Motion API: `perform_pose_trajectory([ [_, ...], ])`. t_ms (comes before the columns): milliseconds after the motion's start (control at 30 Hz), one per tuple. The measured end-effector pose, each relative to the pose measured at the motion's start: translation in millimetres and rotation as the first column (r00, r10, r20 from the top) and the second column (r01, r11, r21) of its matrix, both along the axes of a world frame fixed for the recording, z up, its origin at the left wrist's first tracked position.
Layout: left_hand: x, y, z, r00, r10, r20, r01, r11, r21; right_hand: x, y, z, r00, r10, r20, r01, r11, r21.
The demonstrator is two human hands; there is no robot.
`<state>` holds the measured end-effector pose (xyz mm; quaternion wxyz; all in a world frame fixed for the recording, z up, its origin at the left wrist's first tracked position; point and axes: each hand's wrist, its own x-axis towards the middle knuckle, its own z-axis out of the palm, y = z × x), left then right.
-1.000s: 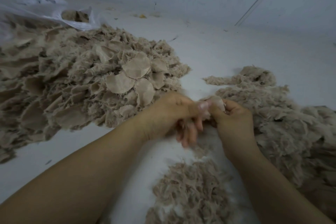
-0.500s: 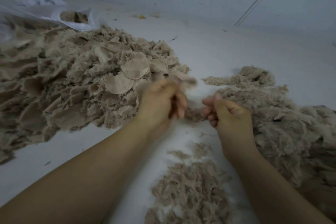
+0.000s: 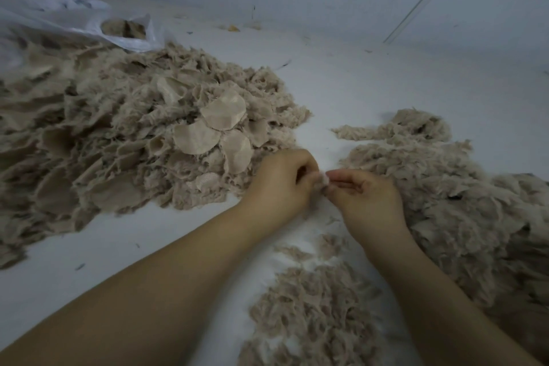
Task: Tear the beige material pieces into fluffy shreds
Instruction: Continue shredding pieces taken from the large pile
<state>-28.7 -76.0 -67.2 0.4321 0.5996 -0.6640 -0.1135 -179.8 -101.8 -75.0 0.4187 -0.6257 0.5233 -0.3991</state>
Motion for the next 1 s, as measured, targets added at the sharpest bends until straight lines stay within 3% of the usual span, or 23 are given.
perform_pose_trajectory([
  [100, -2.0, 2.7, 4.6, 0.957, -0.035, -0.287, 0.018, 0.998, -0.059, -1.0, 2.4, 2.2, 0.998, 0.007, 0.064, -0.005, 1.0, -0.03],
  [300, 0.8, 4.3, 8.7, 0.805, -0.053, -0.591, 0.028, 0.998, -0.051, -0.9, 1.8, 1.2, 0.991, -0.069, 0.11, 0.072, 0.997, -0.017],
  [367, 1.4, 3.8, 4.8, 0.867, 0.014, -0.498, -0.035, 0.999, -0.033, -1.0, 0.6, -0.8, 0.99, -0.081, 0.112, 0.083, 0.996, -0.012],
  [467, -3.3, 6.3, 2.0, 0.979, 0.087, -0.185, -0.113, 0.984, -0.138, -0.5, 0.5, -2.0, 0.986, -0.041, 0.164, 0.05, 0.998, -0.048],
  [567, -9.0, 9.9, 1.8, 0.99, 0.059, 0.129, -0.018, 0.955, -0.297, 1.4, 4.9, -1.3, 0.975, 0.107, 0.197, -0.085, 0.99, -0.115],
  [667, -12.0, 12.2, 3.8, 0.975, -0.038, 0.218, 0.084, 0.975, -0.206, 0.3, 5.4, 2.0, 0.94, 0.15, 0.307, -0.134, 0.988, -0.073],
  [733, -12.2, 14.1, 3.5, 0.986, -0.131, 0.104, 0.146, 0.978, -0.148, -1.2, 3.6, 3.1, 0.92, 0.143, 0.365, -0.14, 0.99, -0.033],
  [833, -11.5, 13.8, 4.3, 0.914, -0.158, -0.373, 0.128, 0.986, -0.103, -1.4, 2.4, 2.9, 0.924, 0.135, 0.359, -0.141, 0.99, -0.009],
  [867, -10.9, 12.0, 4.3, 0.877, -0.116, -0.466, 0.098, 0.993, -0.061, -1.1, 2.4, 3.0, 0.924, 0.145, 0.354, -0.153, 0.988, -0.007],
  [1000, -8.6, 5.6, 3.7, 0.862, -0.008, -0.507, 0.09, 0.986, 0.137, -0.4, 3.1, 3.7, 0.923, 0.2, 0.329, -0.201, 0.979, -0.032],
])
